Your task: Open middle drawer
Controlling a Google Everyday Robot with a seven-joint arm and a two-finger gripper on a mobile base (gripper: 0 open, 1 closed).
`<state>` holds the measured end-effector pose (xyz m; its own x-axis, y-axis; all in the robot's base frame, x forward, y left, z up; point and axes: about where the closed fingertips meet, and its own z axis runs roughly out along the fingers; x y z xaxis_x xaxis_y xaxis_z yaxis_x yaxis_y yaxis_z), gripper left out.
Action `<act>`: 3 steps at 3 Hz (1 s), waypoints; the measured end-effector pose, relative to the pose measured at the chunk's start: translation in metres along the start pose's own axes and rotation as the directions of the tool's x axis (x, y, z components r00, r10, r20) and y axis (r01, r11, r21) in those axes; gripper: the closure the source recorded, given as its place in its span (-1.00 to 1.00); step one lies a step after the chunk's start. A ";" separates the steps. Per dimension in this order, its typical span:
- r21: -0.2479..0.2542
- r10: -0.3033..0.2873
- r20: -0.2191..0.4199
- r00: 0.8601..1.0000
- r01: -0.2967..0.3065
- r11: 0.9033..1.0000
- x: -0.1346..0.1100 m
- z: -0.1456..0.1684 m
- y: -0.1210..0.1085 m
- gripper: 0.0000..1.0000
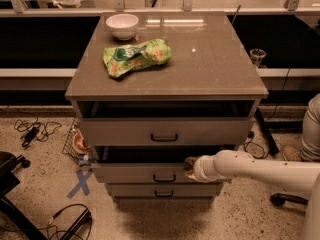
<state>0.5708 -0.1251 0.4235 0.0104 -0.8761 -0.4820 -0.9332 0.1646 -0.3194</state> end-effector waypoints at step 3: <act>-0.002 0.000 0.001 1.000 0.000 1.000 0.000 0.001 0.001 -1.00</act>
Offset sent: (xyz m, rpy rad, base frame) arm 0.0000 0.0000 0.0000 0.0000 0.0000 0.0000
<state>0.5705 -0.1243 0.4229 0.0109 -0.8759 -0.4824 -0.9338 0.1637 -0.3183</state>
